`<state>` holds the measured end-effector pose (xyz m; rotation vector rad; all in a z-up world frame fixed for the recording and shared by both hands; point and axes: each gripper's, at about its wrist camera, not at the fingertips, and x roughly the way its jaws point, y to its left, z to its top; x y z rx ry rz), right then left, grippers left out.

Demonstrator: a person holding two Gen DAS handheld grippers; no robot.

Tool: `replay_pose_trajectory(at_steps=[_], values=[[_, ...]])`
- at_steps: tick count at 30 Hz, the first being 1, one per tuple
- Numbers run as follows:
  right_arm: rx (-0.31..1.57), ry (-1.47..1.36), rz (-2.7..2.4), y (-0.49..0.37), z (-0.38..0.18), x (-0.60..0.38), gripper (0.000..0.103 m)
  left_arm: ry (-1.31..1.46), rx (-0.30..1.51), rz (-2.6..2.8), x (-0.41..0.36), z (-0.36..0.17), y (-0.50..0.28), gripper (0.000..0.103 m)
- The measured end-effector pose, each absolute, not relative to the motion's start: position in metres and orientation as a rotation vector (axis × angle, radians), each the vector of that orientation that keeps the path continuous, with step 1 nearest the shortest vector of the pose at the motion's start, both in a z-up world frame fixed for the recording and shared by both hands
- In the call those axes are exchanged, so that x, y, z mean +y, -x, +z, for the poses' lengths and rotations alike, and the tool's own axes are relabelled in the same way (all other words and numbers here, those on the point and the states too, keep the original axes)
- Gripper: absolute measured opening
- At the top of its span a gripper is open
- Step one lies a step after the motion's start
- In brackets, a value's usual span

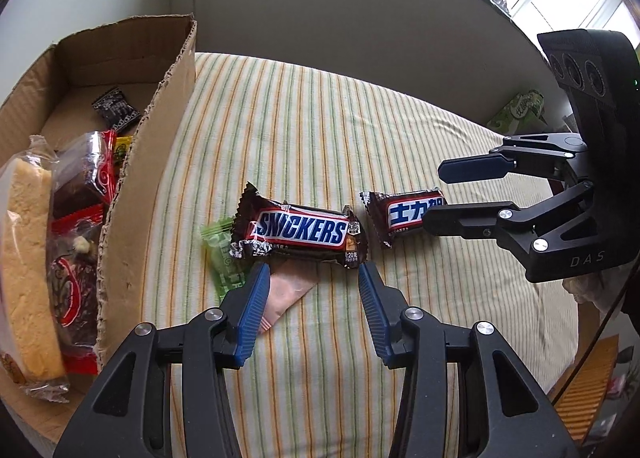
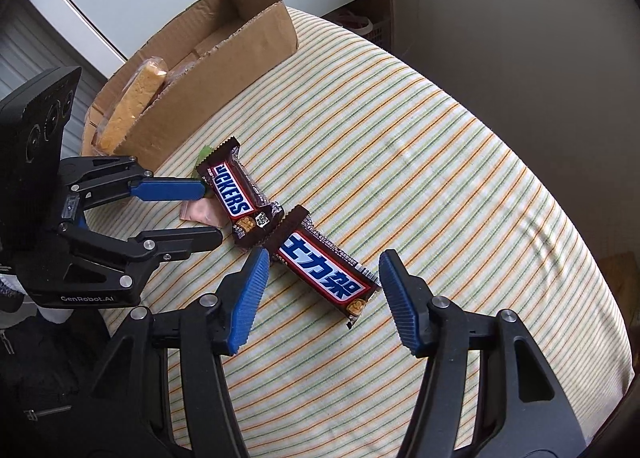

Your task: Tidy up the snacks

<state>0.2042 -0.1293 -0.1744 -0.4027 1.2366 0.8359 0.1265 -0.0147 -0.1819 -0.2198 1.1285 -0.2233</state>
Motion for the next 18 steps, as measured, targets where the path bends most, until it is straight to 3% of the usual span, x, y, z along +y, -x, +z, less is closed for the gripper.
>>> replay_pose_trajectory(at_steps=[12, 14, 18], values=[[1.280, 0.444, 0.878, -0.206, -0.191, -0.118, 0.058, 0.156, 1.146, -0.238, -0.025, -0.187, -0.121, 0.044], [1.293, 0.461, 0.872, -0.204, -0.197, -0.113, 0.048, 0.126, 1.140, -0.230, -0.028, -0.187, -0.117, 0.038], [1.276, 0.507, 0.849, -0.199, -0.202, -0.103, 0.045, 0.078, 1.130, -0.204, -0.032, -0.187, -0.112, 0.027]])
